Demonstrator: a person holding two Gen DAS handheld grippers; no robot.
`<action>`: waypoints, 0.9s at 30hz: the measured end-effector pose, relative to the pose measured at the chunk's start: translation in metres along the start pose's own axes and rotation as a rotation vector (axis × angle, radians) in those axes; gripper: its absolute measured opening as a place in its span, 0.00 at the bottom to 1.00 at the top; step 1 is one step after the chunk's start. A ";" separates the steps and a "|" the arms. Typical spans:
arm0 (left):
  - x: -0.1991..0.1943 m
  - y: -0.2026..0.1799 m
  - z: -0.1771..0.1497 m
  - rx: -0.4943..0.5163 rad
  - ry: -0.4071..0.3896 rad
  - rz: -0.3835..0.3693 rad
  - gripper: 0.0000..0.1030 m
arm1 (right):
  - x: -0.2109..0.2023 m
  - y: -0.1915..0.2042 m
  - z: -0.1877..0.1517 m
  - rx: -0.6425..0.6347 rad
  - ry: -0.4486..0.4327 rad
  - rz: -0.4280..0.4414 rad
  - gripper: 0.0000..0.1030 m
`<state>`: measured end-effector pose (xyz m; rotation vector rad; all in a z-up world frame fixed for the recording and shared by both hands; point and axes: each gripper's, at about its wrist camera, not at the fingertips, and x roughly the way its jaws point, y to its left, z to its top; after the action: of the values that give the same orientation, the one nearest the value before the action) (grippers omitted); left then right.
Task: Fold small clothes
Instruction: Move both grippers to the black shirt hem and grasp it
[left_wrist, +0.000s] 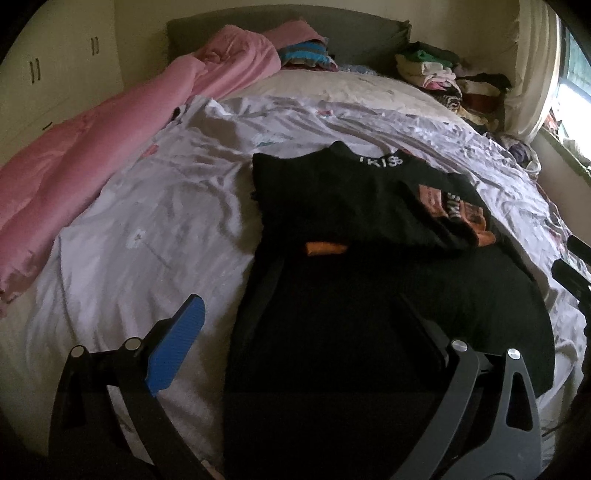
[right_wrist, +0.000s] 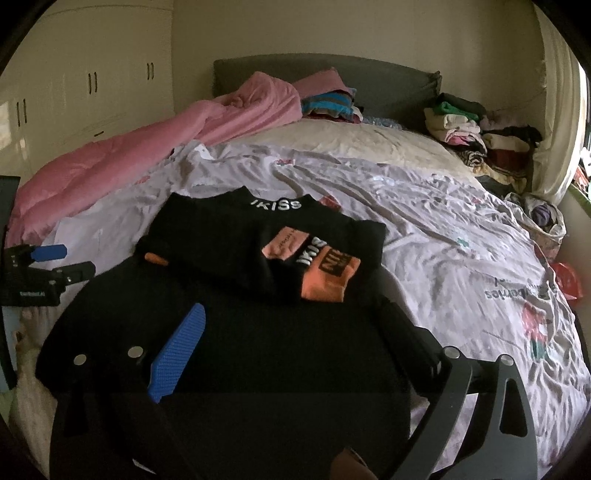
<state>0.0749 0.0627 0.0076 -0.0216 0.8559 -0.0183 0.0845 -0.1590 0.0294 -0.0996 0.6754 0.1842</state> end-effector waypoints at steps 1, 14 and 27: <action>0.000 0.001 -0.002 0.002 0.003 0.003 0.91 | -0.002 -0.001 -0.003 -0.002 0.005 -0.001 0.93; -0.005 0.003 -0.034 0.038 0.065 0.031 0.91 | -0.014 -0.023 -0.044 0.022 0.080 -0.023 0.93; -0.006 0.006 -0.062 0.038 0.130 0.020 0.91 | -0.015 -0.038 -0.082 0.047 0.166 -0.026 0.93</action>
<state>0.0244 0.0681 -0.0284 0.0243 0.9856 -0.0180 0.0303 -0.2112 -0.0235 -0.0792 0.8427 0.1360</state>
